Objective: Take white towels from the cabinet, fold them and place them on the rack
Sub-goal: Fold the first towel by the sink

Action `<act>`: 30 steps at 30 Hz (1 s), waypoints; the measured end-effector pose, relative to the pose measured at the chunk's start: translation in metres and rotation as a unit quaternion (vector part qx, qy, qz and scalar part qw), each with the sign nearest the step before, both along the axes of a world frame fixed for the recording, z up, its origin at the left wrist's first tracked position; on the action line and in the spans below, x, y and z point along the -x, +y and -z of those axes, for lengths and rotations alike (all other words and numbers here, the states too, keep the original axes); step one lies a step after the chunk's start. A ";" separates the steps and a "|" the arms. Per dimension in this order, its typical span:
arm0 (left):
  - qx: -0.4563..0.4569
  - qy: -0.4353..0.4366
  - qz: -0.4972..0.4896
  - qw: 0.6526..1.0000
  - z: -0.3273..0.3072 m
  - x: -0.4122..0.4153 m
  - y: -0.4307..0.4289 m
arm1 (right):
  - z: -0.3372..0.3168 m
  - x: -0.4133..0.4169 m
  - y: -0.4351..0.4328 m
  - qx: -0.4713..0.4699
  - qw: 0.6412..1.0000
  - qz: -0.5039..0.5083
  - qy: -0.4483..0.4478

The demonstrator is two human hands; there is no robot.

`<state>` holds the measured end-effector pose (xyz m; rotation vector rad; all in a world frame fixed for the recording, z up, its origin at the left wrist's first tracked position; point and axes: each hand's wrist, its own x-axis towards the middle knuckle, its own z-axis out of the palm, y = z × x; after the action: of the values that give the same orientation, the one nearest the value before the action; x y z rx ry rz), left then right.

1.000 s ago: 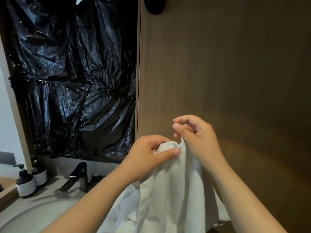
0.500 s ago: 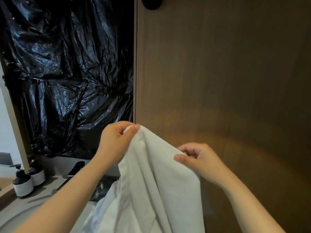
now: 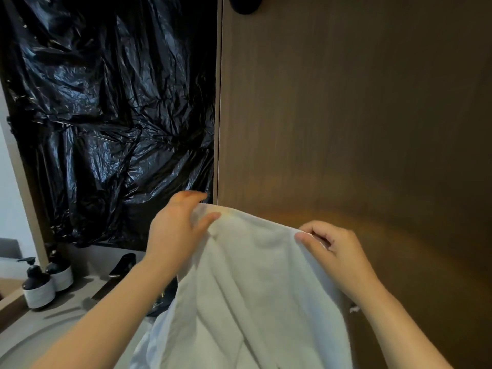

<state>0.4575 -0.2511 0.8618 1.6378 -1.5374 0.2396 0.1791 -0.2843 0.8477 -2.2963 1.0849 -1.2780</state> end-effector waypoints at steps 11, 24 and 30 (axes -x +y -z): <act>0.001 0.105 0.275 0.956 -0.010 0.066 0.020 | -0.035 -0.022 0.017 0.106 0.991 -0.077 0.034; 0.037 0.163 0.114 0.979 -0.012 0.022 0.000 | -0.001 0.016 0.000 -0.023 0.998 0.026 0.061; 0.028 0.154 0.060 0.986 0.000 0.008 -0.018 | 0.014 0.026 -0.001 -0.060 0.993 0.070 0.080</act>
<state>0.4491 -0.2691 0.8622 1.4563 -1.3725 -0.0348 0.1534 -0.2850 0.8337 -2.2990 1.3593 -1.0574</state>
